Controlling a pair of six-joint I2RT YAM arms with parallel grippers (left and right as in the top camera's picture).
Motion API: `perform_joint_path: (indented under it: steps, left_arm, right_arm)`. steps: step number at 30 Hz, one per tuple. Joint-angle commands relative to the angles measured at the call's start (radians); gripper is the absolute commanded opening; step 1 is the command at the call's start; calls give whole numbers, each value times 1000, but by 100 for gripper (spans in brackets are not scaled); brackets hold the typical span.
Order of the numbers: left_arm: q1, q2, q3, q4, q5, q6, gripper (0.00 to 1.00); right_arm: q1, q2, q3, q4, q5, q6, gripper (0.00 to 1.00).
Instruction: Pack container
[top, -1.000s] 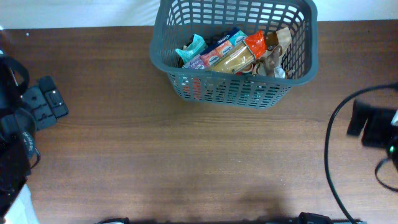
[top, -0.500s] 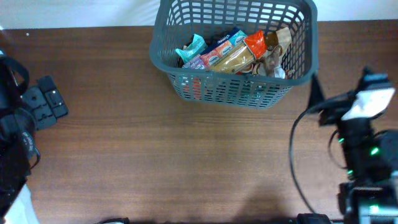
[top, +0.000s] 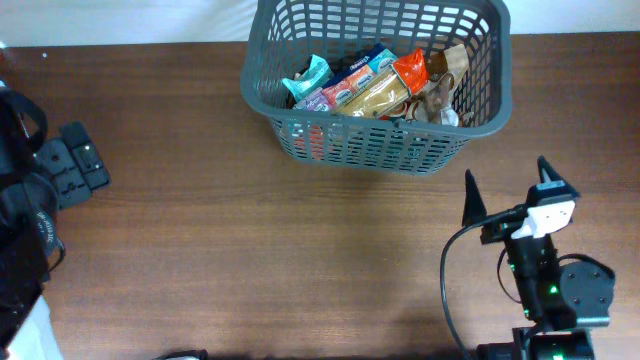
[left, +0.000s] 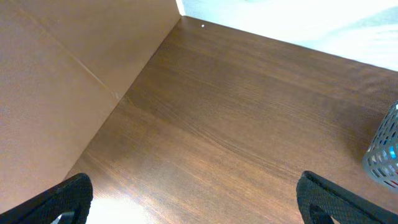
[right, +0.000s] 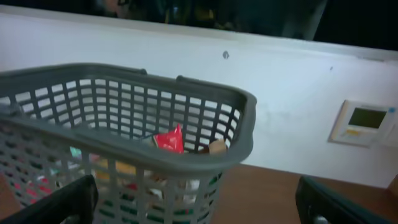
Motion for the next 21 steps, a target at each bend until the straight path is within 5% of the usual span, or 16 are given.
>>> perform_joint_path:
  steps: [1,21]
  left_arm:
    - [4,2,4,0,-3,-6,99]
    - [4,2,4,0,-3,-6,99]
  right_arm:
    - [9,-51,-59,32,-10,9,99]
    - [9,-285,-207,105,-10,8,99]
